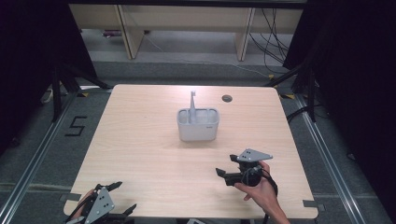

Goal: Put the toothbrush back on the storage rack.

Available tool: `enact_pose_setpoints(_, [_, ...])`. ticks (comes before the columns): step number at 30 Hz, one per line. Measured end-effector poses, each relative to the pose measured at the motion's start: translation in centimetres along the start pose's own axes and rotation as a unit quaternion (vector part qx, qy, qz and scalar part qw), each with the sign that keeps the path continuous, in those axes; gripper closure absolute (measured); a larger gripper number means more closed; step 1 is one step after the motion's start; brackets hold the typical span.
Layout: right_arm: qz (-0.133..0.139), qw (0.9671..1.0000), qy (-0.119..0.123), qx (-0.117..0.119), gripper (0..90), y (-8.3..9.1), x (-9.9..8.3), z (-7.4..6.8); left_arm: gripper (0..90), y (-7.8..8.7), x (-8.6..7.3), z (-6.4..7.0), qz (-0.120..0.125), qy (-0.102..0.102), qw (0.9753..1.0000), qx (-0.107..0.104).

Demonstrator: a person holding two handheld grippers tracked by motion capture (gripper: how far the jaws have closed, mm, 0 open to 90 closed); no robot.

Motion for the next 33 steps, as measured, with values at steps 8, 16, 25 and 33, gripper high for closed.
enact_pose_setpoints(8, [0.0, 0.9998, -0.021, 0.0, 21.4, 0.7, -0.6, -0.2, 14.8, -0.1, 0.1, 0.1, 0.006, 0.007, 1.0, 0.0])
enact_pose_setpoints(16, [-0.002, 0.9997, -0.023, 0.005, 21.3, 1.0, -1.4, -0.3, 14.8, -0.1, 0.0, 0.1, 0.004, 0.005, 1.0, 0.001])
enact_pose_setpoints(25, [0.0, 0.9999, -0.009, 0.007, 20.1, 1.5, -2.0, -0.7, 14.8, 0.0, -0.1, 0.0, -0.005, -0.003, 1.0, 0.0])
enact_pose_setpoints(33, [-0.013, 0.9997, -0.02, 0.001, 16.4, 1.9, -2.6, -1.3, 14.9, -0.2, 0.1, 0.2, 0.009, 0.01, 0.9999, 0.001])
Point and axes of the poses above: each handheld gripper's, and its own axes: y roughly backward along the jaws, x roughly out of its top, z roughly to its right, the point moved 8 cm from there along -y, roughly forward along the jaws, and after that the axes turned 1 degree about -x, right-handed, at the moved point
